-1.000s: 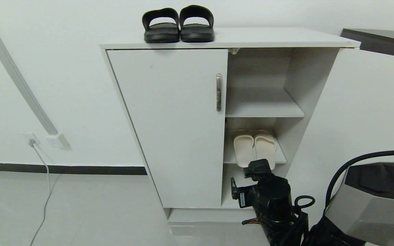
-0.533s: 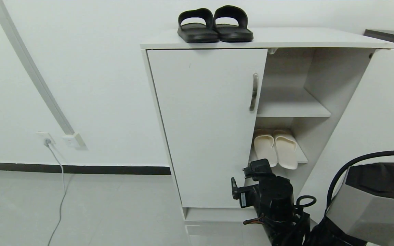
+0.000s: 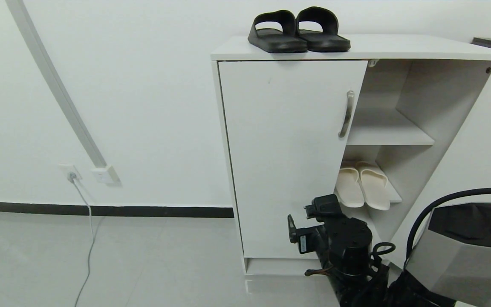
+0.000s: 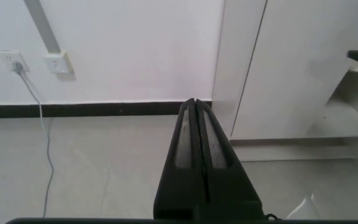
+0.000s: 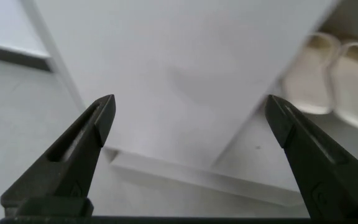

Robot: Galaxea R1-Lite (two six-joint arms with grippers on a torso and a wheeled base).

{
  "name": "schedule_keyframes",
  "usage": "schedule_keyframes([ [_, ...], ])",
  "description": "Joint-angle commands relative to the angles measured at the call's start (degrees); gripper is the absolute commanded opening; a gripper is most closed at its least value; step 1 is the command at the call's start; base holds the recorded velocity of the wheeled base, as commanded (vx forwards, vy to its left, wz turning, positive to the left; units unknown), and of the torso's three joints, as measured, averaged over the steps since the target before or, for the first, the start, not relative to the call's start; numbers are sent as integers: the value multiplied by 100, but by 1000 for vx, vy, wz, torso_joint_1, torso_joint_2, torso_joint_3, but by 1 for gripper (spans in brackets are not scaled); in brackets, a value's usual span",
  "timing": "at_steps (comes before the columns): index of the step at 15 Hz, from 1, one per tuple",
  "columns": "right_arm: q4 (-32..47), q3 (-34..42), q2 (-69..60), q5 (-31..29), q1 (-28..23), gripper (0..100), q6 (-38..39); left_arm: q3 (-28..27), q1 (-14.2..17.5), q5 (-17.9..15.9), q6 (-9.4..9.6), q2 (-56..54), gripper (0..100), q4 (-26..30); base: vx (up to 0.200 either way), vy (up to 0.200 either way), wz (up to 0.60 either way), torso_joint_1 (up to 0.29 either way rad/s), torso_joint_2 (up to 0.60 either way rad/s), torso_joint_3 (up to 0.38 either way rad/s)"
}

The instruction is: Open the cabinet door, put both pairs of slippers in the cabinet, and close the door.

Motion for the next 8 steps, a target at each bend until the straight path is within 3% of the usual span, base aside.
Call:
schedule_keyframes([
  [1, -67, 12, 19, 8, -3, 100, -53, 1, -1, -2, 2, 7, 0, -1, 0, 0, 0, 0, 0, 0],
  [8, -129, 82, 19, 8, -3, 100, -61, 1, -1, -2, 2, 7, 0, -1, 0, 0, 0, 0, 0, 0],
])
